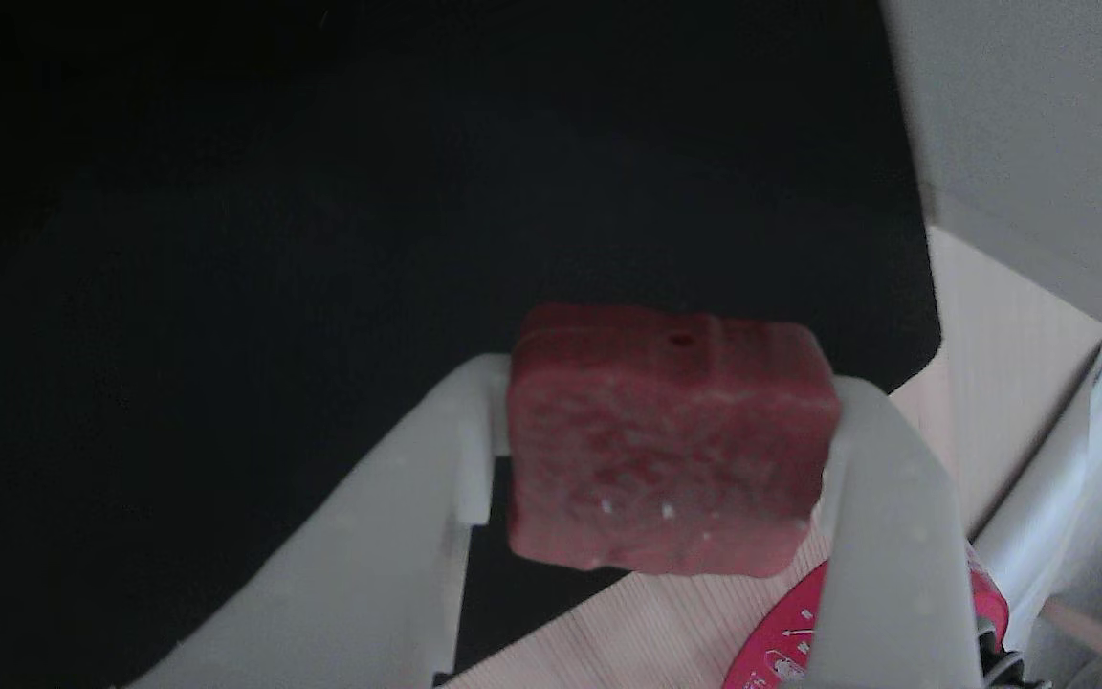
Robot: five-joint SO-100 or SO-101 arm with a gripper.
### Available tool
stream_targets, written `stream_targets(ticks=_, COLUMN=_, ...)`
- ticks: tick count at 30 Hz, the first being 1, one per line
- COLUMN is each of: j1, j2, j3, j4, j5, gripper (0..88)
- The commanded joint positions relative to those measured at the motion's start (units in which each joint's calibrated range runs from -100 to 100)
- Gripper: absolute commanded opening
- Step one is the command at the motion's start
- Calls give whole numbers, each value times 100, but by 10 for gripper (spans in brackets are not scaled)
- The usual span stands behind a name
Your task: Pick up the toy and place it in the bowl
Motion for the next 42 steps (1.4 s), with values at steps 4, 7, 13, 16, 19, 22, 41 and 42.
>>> stream_targets(ticks=4, j1=-934, j2=-2310, j3=3050, j4=-1573, j5=-323, gripper=35)
stream_targets(ticks=7, j1=-1444, j2=-3069, j3=4276, j4=-2072, j5=-517, gripper=38)
stream_targets(ticks=13, j1=-3150, j2=-4845, j3=7106, j4=-3232, j5=-950, gripper=38)
stream_targets(ticks=16, j1=-3803, j2=-5537, j3=7962, j4=-3427, j5=-1028, gripper=38)
stream_targets(ticks=19, j1=-4506, j2=-6320, j3=8890, j4=-3427, j5=-1028, gripper=39)
stream_targets(ticks=22, j1=-4974, j2=-6987, j3=9828, j4=-3385, j5=-1148, gripper=39)
stream_targets(ticks=41, j1=-5208, j2=-8971, j3=12451, j4=-3427, j5=-1331, gripper=140)
stream_targets(ticks=42, j1=-5225, j2=-8971, j3=12451, j4=-3419, j5=-1331, gripper=186)
